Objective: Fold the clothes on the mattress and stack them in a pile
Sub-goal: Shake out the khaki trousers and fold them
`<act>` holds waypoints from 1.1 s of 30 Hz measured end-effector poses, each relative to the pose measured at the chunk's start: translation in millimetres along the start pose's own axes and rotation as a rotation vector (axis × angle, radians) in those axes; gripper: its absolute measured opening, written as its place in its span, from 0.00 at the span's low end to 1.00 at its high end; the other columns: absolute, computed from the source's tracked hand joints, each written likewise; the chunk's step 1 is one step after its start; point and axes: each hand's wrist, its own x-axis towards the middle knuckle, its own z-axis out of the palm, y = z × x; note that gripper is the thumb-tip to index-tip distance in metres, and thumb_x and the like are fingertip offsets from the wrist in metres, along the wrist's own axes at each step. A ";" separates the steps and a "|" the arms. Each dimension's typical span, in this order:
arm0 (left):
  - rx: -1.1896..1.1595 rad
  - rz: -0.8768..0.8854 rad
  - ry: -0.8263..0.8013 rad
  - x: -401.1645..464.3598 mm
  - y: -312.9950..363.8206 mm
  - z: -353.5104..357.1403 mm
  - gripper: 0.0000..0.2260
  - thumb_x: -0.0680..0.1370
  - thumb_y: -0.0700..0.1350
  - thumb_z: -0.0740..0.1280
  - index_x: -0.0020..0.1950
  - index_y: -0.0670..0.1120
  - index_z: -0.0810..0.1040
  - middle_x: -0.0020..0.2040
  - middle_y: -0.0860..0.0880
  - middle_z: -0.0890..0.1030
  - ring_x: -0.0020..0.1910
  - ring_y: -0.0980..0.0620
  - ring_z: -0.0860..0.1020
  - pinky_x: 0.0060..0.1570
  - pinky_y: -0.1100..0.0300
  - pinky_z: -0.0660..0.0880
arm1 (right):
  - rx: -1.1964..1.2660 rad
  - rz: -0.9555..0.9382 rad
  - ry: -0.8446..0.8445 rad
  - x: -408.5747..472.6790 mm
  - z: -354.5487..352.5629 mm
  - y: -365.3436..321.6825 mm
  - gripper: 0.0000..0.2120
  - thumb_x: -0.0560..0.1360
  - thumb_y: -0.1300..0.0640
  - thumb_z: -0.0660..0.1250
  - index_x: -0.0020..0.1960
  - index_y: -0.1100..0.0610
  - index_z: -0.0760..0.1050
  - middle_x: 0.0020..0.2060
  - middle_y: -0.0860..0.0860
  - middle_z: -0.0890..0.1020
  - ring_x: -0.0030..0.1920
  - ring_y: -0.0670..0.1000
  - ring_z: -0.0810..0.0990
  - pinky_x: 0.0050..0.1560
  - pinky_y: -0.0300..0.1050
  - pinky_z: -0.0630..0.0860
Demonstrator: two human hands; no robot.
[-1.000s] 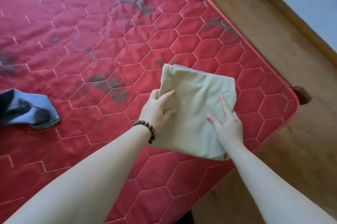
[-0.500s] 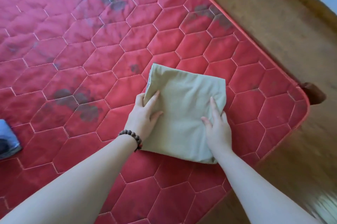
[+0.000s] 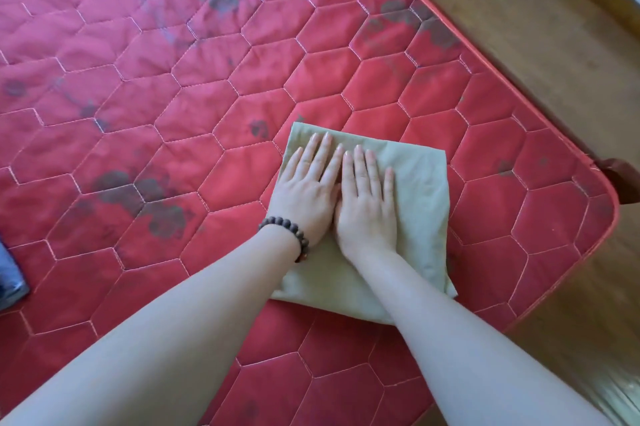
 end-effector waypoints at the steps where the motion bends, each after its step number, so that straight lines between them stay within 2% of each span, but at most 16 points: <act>1: 0.013 -0.045 -0.022 3.6 -4.3 6.7 0.25 0.83 0.54 0.44 0.79 0.50 0.47 0.80 0.47 0.45 0.78 0.51 0.41 0.75 0.54 0.37 | -0.046 0.013 -0.028 4.0 6.4 6.3 0.28 0.82 0.54 0.50 0.78 0.56 0.44 0.78 0.52 0.46 0.78 0.51 0.42 0.76 0.56 0.38; 4: 0.037 -0.106 0.016 2.6 -11.6 21.5 0.27 0.80 0.62 0.42 0.78 0.57 0.44 0.78 0.49 0.38 0.77 0.51 0.37 0.75 0.53 0.36 | -0.152 0.036 0.001 4.1 13.4 33.1 0.31 0.80 0.43 0.47 0.79 0.53 0.46 0.79 0.52 0.49 0.78 0.51 0.44 0.76 0.56 0.37; 6: -0.020 -0.153 0.005 -1.9 -13.2 24.9 0.28 0.79 0.65 0.43 0.78 0.60 0.43 0.77 0.48 0.36 0.77 0.49 0.36 0.75 0.52 0.38 | -0.171 0.133 0.032 -6.9 11.5 47.4 0.32 0.79 0.40 0.45 0.79 0.55 0.48 0.78 0.54 0.50 0.78 0.53 0.46 0.76 0.57 0.40; 9: -0.190 -0.159 -0.077 4.3 -20.3 18.7 0.28 0.81 0.61 0.48 0.78 0.57 0.44 0.79 0.46 0.39 0.77 0.50 0.37 0.76 0.51 0.41 | -0.054 0.273 -0.003 -19.7 5.8 61.5 0.31 0.81 0.43 0.49 0.79 0.56 0.45 0.78 0.58 0.46 0.78 0.57 0.48 0.76 0.58 0.45; 12: -0.400 -0.164 -0.159 5.2 -32.9 -1.0 0.26 0.83 0.54 0.49 0.79 0.50 0.45 0.79 0.48 0.41 0.78 0.51 0.40 0.76 0.47 0.44 | 0.089 0.321 -0.135 -20.3 -10.8 72.3 0.30 0.82 0.45 0.48 0.79 0.54 0.41 0.78 0.56 0.41 0.78 0.54 0.43 0.76 0.58 0.42; 13: -0.368 -0.182 -0.151 -2.1 -34.8 -5.9 0.26 0.83 0.55 0.49 0.79 0.49 0.46 0.79 0.49 0.43 0.78 0.51 0.41 0.76 0.47 0.42 | 0.095 0.351 -0.119 -22.1 -16.8 72.7 0.30 0.83 0.45 0.47 0.79 0.54 0.42 0.78 0.56 0.41 0.78 0.54 0.42 0.75 0.59 0.40; 15: -0.161 -0.189 -0.058 -29.9 -28.4 -10.5 0.28 0.81 0.58 0.47 0.79 0.49 0.49 0.80 0.48 0.48 0.78 0.49 0.44 0.76 0.46 0.41 | 0.037 0.344 0.030 -34.2 -26.9 57.7 0.30 0.82 0.47 0.48 0.79 0.59 0.47 0.78 0.57 0.47 0.78 0.55 0.44 0.75 0.60 0.40; 17: -0.068 -0.123 0.019 -66.2 -7.7 -8.5 0.29 0.79 0.58 0.48 0.78 0.48 0.55 0.79 0.46 0.54 0.78 0.47 0.49 0.75 0.44 0.44 | 0.013 0.185 0.121 -56.2 -25.1 20.9 0.29 0.80 0.49 0.49 0.77 0.63 0.54 0.77 0.59 0.54 0.78 0.56 0.50 0.75 0.59 0.43; 19: -0.038 -0.054 -0.005 -93.2 7.8 4.7 0.28 0.80 0.57 0.46 0.78 0.49 0.56 0.78 0.44 0.56 0.78 0.46 0.50 0.76 0.45 0.46 | -0.012 0.036 0.039 -76.3 -5.8 -10.6 0.29 0.79 0.51 0.48 0.77 0.63 0.54 0.77 0.58 0.54 0.78 0.55 0.50 0.76 0.59 0.44; 20: -0.012 -0.051 -0.027 -99.2 9.0 12.9 0.27 0.81 0.56 0.44 0.79 0.49 0.54 0.79 0.45 0.54 0.78 0.47 0.49 0.76 0.46 0.45 | -0.034 0.020 -0.015 -80.9 5.2 -18.4 0.28 0.80 0.51 0.46 0.78 0.62 0.53 0.78 0.57 0.52 0.78 0.54 0.48 0.76 0.60 0.43; 23: 0.010 -0.094 -0.014 -103.3 3.5 30.7 0.28 0.81 0.57 0.45 0.79 0.49 0.51 0.79 0.45 0.51 0.78 0.48 0.47 0.76 0.49 0.45 | -0.116 0.074 -0.073 -83.1 26.9 -11.2 0.29 0.81 0.48 0.47 0.79 0.59 0.48 0.78 0.54 0.48 0.78 0.52 0.44 0.76 0.59 0.41; 28: -0.023 -0.189 0.043 -105.0 -0.1 43.5 0.36 0.78 0.63 0.50 0.79 0.42 0.50 0.79 0.42 0.50 0.78 0.47 0.47 0.76 0.48 0.48 | -0.102 0.224 0.060 -98.3 30.1 25.6 0.34 0.79 0.42 0.48 0.78 0.61 0.49 0.78 0.56 0.51 0.78 0.53 0.47 0.76 0.60 0.45; 33: -0.056 -0.214 0.055 -101.1 -3.0 51.4 0.38 0.77 0.64 0.52 0.79 0.41 0.49 0.79 0.42 0.50 0.78 0.47 0.48 0.76 0.49 0.49 | -0.010 0.223 0.100 -99.5 35.9 38.3 0.37 0.77 0.40 0.50 0.78 0.61 0.48 0.78 0.57 0.50 0.78 0.53 0.46 0.77 0.56 0.44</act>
